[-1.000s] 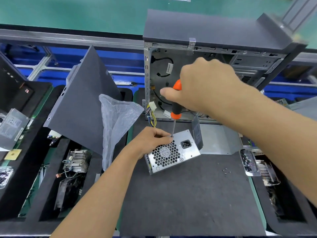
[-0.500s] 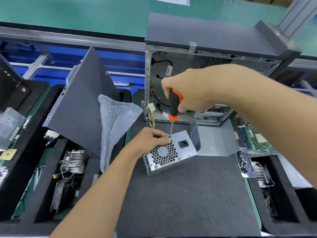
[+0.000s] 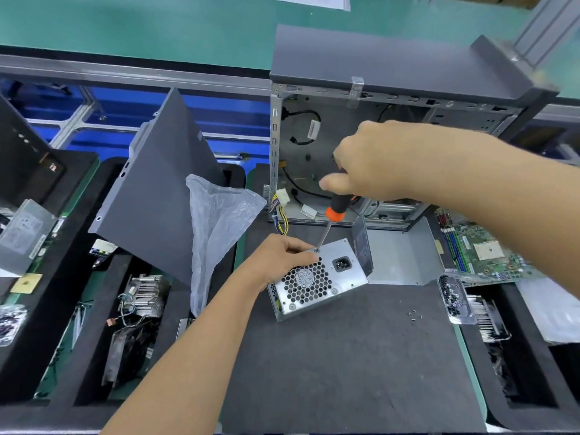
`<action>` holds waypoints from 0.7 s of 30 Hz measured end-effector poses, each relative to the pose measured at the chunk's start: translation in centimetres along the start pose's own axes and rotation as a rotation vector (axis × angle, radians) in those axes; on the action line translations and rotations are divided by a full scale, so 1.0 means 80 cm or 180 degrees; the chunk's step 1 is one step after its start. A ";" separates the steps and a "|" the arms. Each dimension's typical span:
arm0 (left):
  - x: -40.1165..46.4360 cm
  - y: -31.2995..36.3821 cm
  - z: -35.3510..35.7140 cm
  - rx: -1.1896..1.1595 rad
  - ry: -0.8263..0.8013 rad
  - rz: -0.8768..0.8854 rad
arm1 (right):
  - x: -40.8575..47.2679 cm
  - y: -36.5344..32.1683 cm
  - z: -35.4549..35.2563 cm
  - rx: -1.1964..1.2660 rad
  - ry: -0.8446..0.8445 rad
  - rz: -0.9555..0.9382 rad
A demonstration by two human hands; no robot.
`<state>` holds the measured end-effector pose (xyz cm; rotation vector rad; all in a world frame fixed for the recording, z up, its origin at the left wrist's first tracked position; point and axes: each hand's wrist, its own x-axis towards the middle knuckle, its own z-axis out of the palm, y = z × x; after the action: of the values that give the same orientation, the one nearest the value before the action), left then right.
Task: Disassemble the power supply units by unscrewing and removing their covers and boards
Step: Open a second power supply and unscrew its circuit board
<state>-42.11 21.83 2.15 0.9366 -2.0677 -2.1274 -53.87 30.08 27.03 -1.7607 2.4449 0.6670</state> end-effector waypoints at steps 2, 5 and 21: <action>0.001 0.000 -0.001 -0.0015 -0.0026 -0.0006 | -0.002 0.009 0.005 0.0077 -0.0105 -0.0172; 0.001 0.000 -0.001 -0.0012 0.0001 -0.0036 | -0.005 0.024 0.011 0.0463 -0.0168 -0.0438; -0.003 0.002 0.001 0.0010 0.0056 -0.0023 | -0.009 0.015 0.014 -0.0430 0.0365 -0.0235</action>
<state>-42.03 21.99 2.39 0.9613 -2.0634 -2.1122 -54.92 31.45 26.57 -1.9813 2.4452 0.7611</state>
